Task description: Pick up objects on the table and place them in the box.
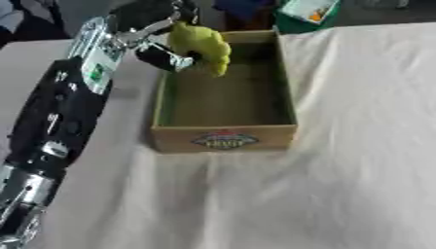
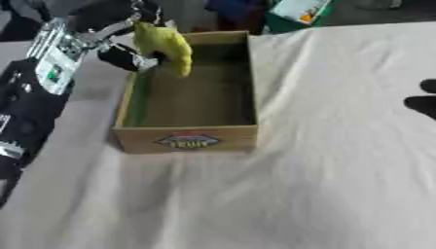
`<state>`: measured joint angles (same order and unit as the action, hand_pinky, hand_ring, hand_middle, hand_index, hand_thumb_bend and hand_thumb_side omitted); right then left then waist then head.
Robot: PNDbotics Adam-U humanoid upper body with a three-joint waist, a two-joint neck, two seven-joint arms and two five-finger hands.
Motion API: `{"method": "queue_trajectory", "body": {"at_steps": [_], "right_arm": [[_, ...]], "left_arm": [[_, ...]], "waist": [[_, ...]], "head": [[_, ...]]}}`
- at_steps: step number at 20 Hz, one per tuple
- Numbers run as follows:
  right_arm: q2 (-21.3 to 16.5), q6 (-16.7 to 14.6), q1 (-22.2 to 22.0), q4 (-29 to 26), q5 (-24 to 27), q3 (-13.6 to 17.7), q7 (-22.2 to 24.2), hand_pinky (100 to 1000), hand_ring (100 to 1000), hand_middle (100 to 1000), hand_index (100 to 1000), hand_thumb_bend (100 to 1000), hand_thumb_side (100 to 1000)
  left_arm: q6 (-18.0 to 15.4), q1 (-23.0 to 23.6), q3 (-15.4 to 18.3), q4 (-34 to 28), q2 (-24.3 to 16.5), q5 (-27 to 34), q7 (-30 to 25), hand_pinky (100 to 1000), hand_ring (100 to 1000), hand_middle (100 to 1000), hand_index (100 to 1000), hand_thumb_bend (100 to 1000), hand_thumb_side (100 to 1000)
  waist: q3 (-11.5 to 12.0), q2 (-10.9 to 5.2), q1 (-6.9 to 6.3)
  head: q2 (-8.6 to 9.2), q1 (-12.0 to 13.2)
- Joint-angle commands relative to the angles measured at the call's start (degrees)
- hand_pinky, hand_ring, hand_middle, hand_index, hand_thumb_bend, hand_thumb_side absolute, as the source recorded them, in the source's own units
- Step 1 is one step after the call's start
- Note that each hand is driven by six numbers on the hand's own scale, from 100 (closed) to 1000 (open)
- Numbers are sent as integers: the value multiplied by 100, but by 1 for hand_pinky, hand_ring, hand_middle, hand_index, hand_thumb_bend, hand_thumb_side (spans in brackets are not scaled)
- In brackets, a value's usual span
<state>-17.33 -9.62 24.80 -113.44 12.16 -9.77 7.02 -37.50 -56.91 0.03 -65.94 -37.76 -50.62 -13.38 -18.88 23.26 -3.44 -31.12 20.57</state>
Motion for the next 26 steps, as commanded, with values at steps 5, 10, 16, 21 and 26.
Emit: {"method": "queue_trajectory", "body": {"at_steps": [5, 10, 16, 21, 26], "right_arm": [[47, 56, 73, -116, 147, -60, 123, 892, 771, 772, 975, 100, 1000], [69, 77, 39, -116, 159, -56, 127, 892, 772, 771, 976, 100, 1000], [82, 75, 25, -116, 153, -37, 96, 892, 772, 770, 976, 100, 1000], [96, 85, -6, -116, 151, -28, 77, 892, 773, 770, 976, 100, 1000], [108, 87, -34, -116, 149, -11, 55, 891, 773, 770, 976, 100, 1000]], "left_arm": [[-7, -118, -161, 28, 18, -945, 893, 418, 602, 502, 594, 100, 263], [-276, -26, -325, 316, 134, -2257, 1514, 514, 708, 616, 745, 100, 475], [-720, 15, -362, 520, 172, -2965, 1215, 660, 829, 781, 880, 205, 707], [-983, 57, -319, 516, 192, -3172, 725, 697, 868, 825, 967, 607, 920], [-571, 66, -173, 207, 142, -2727, 1095, 688, 866, 823, 1000, 767, 1000]], "waist": [[-43, -145, -25], [-47, -160, -51], [-42, -168, -34], [-8, -186, 1], [67, -239, 57]], "head": [[-6, 93], [-43, 48], [-78, -29], [-123, -113], [-146, -143]]}}
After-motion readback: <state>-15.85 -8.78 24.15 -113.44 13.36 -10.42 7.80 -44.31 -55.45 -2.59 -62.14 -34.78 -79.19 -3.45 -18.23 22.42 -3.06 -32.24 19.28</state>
